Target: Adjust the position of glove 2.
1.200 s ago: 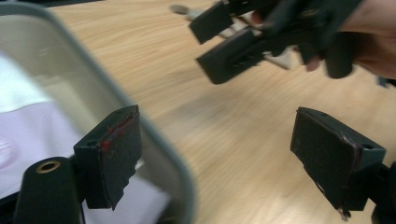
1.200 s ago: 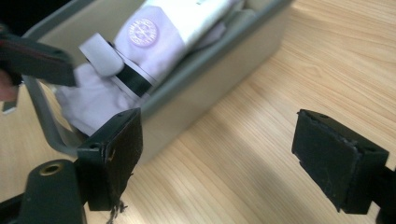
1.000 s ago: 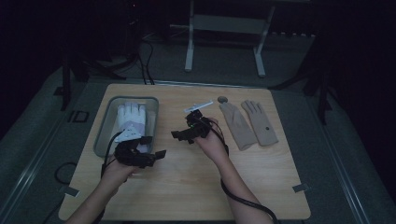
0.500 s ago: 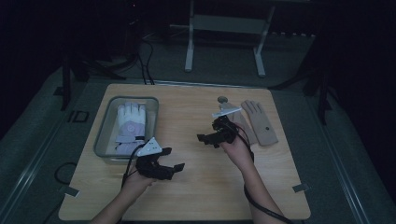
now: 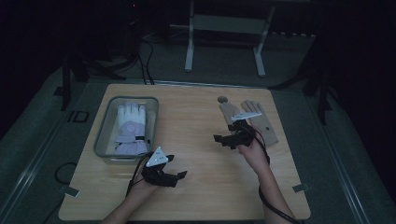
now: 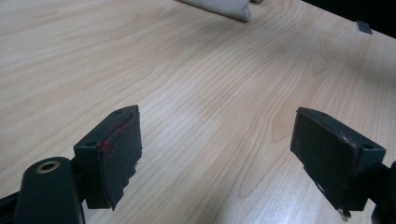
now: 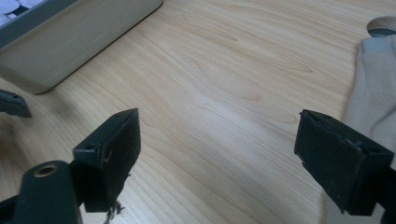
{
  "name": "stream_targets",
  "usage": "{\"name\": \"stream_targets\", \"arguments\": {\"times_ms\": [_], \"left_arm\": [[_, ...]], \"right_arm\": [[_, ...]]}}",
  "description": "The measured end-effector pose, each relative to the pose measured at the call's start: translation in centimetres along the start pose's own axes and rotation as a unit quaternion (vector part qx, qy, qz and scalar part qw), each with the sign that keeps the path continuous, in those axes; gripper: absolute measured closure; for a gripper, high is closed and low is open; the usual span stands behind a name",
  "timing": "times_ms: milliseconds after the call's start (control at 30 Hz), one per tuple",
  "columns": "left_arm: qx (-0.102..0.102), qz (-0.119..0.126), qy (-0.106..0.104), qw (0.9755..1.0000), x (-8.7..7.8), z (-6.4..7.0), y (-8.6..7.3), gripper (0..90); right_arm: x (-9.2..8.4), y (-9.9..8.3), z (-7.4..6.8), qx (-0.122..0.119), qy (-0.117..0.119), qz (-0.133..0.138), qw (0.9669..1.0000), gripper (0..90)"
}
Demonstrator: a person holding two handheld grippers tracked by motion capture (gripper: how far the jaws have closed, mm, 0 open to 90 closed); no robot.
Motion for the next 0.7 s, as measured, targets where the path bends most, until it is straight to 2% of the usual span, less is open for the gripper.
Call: {"name": "stream_targets", "arguments": {"times_ms": [67,133,200,300,367,500,567,700], "left_arm": [[0.001,-0.003,0.009,1.0000,0.1,-0.1,-0.3,17.0],[-0.004,-0.001,0.008,1.0000,0.1,-0.2,-0.6,17.0],[-0.006,-0.001,0.012,0.9999,0.2,-0.3,-0.8,17.0],[0.001,-0.010,0.017,0.9998,0.3,-0.3,-1.0,15.3],[0.003,-0.008,0.025,0.9996,0.4,-0.3,-1.2,14.9],[-0.004,0.000,0.026,0.9997,0.3,-0.4,-1.3,11.5],[-0.008,-0.004,0.017,0.9998,0.2,-0.3,-1.3,11.4],[0.001,-0.001,0.024,0.9997,0.1,0.0,-1.5,11.4]], "right_arm": [[-0.3,-0.3,0.5,-0.002,-0.005,0.004,1.0000,13.9],[-0.6,-0.7,1.1,0.012,-0.014,0.001,0.9998,13.2],[-0.8,-0.9,1.6,0.017,-0.033,0.002,0.9993,13.2],[-0.9,-1.3,2.6,0.026,-0.045,0.007,0.9986,11.4],[-1.1,-1.5,3.3,0.034,-0.057,0.012,0.9977,11.4],[-1.1,-1.6,4.7,0.048,-0.065,0.019,0.9966,11.7],[-1.2,-1.6,5.4,0.054,-0.079,0.019,0.9952,16.9],[-1.4,-1.3,7.0,0.062,-0.103,0.027,0.9924,23.5]]}}
Point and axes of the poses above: each handheld gripper's, and its own axes: x roughly forward along the jaws, y roughly out of its top, z roughly to its right, the point moved 1 cm from there along x, roughly forward along the jaws, and after that the axes turned 11 degrees about y, right-handed, at the moved point
